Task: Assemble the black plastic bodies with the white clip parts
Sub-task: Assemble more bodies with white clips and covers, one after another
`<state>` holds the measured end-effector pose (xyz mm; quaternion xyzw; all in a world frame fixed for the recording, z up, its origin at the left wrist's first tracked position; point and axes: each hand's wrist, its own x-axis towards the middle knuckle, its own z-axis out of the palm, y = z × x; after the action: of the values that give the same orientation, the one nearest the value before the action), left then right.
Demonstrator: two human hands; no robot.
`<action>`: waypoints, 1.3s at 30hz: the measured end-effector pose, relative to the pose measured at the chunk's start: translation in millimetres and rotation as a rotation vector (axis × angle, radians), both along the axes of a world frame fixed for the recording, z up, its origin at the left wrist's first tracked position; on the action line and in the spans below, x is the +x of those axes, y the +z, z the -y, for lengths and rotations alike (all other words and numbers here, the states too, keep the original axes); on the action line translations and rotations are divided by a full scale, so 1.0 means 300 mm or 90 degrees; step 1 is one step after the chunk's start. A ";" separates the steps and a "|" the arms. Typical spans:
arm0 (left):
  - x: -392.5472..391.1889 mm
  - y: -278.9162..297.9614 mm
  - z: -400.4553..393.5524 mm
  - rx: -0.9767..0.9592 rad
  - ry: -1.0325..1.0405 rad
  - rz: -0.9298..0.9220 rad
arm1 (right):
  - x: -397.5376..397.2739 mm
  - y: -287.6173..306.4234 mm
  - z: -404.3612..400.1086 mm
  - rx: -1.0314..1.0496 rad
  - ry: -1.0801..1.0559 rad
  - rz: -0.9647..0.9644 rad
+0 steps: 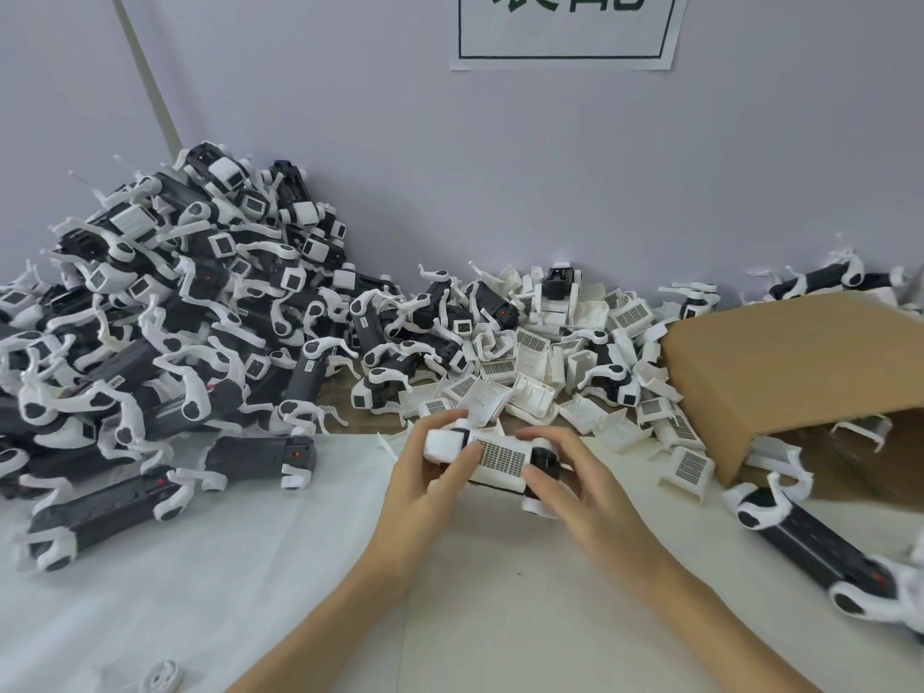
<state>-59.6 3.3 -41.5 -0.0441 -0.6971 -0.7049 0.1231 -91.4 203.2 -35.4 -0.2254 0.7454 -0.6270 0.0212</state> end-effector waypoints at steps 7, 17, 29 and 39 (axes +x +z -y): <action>0.014 0.007 0.016 -0.026 -0.091 -0.053 | 0.030 0.025 -0.015 0.180 -0.052 -0.210; 0.013 0.022 0.003 -0.047 -0.080 -0.082 | 0.049 0.013 0.014 0.228 -0.140 -0.313; 0.006 0.007 0.010 -0.103 -0.097 -0.123 | 0.046 -0.013 0.013 0.266 -0.122 -0.319; 0.002 -0.001 0.005 -0.152 -0.072 -0.160 | 0.034 -0.020 0.001 0.266 -0.086 -0.324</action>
<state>-59.1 1.9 -41.8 -0.1852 -0.7512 -0.6121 0.1634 -81.1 203.0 -41.4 -0.3160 0.8522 -0.3844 -0.1615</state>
